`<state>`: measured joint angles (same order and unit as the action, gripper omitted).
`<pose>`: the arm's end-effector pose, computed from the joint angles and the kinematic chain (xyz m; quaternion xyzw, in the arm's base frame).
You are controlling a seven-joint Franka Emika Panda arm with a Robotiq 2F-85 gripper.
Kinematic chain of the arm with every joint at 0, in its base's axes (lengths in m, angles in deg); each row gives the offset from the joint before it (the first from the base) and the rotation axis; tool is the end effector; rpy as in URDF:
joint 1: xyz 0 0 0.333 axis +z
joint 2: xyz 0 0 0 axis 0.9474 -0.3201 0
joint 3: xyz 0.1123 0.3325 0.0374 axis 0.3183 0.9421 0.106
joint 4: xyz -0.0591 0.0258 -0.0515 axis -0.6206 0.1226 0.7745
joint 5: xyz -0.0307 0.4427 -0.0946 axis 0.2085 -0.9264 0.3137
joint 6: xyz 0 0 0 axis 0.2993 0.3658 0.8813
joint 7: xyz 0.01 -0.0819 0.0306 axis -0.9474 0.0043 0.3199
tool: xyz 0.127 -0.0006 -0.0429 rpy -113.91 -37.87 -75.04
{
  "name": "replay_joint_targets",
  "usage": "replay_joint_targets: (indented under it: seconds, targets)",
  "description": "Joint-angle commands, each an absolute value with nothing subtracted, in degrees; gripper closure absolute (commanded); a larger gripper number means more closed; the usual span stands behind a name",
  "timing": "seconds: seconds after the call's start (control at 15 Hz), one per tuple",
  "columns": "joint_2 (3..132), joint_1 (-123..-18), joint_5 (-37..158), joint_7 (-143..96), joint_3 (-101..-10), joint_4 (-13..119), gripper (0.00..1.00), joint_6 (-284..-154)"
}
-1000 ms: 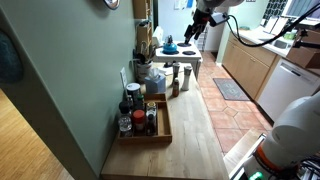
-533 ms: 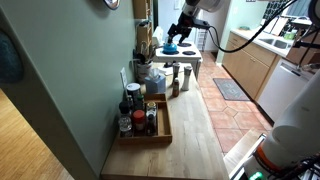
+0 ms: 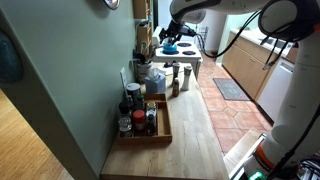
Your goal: Pick up one cooking stick, then place it on the counter
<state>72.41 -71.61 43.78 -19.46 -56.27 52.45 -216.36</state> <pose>0.7444 -0.0553 0.5663 -0.9587 0.1017 -0.2519 0.0847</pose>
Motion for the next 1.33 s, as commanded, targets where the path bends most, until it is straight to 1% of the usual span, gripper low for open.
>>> replay_joint_targets:
  seconds: [0.0,0.4,0.47,0.93,1.07,1.27]
  targets:
    - [71.6,-72.9,44.4,-20.1,-54.8,51.6,0.00,-216.3]
    - [70.4,-73.0,45.1,-22.8,-55.2,49.1,0.00,-215.1]
    - [68.5,-72.5,45.8,-25.8,-55.3,46.7,0.00,-214.8]
    - [55.8,-70.9,47.8,-41.1,-54.5,26.0,0.00,-196.8]
    - [52.0,-71.1,46.9,-44.0,-54.3,20.4,0.00,-193.8]
    - [45.8,-71.7,46.6,-47.9,-54.6,12.9,0.00,-192.7]
